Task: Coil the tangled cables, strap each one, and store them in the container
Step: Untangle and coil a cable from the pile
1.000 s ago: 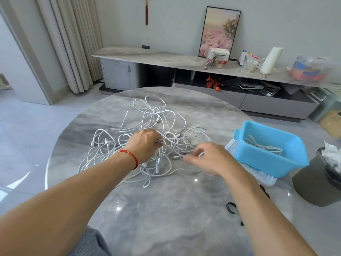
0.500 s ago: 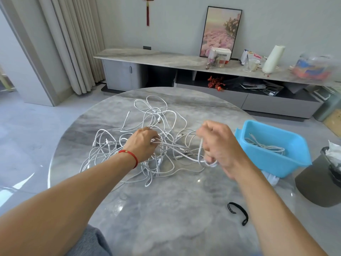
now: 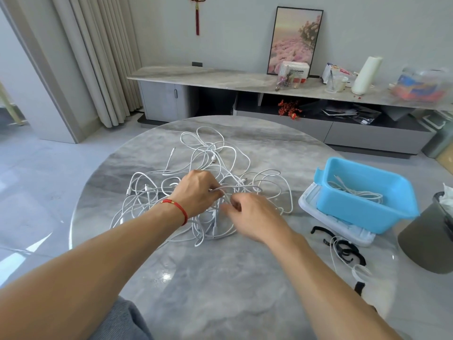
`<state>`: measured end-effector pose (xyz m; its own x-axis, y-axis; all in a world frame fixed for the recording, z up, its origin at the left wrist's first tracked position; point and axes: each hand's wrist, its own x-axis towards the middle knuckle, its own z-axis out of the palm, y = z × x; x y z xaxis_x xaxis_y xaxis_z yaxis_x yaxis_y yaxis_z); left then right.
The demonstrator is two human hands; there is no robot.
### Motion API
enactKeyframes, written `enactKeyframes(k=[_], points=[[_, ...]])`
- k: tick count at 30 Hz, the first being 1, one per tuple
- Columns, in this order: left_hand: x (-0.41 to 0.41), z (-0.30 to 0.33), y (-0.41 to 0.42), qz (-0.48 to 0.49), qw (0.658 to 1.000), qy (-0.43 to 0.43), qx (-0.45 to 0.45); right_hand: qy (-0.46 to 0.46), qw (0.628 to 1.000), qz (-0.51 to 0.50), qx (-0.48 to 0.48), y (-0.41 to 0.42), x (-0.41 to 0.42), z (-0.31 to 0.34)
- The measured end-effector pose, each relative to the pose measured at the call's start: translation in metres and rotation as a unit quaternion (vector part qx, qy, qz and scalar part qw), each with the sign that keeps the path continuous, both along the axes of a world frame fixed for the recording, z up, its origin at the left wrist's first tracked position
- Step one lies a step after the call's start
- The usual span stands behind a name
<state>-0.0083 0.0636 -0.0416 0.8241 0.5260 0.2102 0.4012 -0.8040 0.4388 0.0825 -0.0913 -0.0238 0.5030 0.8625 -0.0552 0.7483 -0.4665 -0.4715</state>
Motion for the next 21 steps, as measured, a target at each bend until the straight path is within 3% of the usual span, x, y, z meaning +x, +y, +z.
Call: enactKeyframes(k=[4, 6, 9, 11, 12, 13, 16, 21], points=[[0.002, -0.004, -0.001, 0.017, 1.000, 0.005, 0.008, 0.048, 0.990, 0.041, 0.122, 0.000, 0.002, 0.015], [0.001, -0.008, 0.003, 0.043, 0.999, 0.018, 0.016, 0.113, 0.974, 0.053, 0.188, -0.007, 0.003, 0.031], [-0.001, -0.011, 0.010, 0.062, 0.998, 0.011, -0.001, 0.251, 0.921, 0.081, 0.287, -0.022, 0.004, 0.053], [-0.002, -0.012, 0.010, 0.050, 0.999, 0.016, 0.005, 0.369, 0.874, 0.091, 0.304, -0.030, 0.008, 0.057], [-0.002, -0.012, 0.009, 0.048, 0.999, 0.023, 0.011, 0.384, 0.870, 0.071, 0.300, -0.031, 0.012, 0.054], [-0.002, -0.012, 0.007, 0.052, 0.998, 0.024, 0.013, 0.345, 0.890, 0.038, 0.295, -0.030, 0.016, 0.050], [-0.001, -0.011, 0.007, 0.075, 0.997, 0.006, 0.004, 0.092, 0.972, -0.028, 0.215, -0.023, 0.023, 0.033], [-0.002, -0.011, 0.011, 0.096, 0.995, -0.003, 0.012, -0.013, 0.995, -0.059, 0.080, -0.013, 0.018, 0.010]])
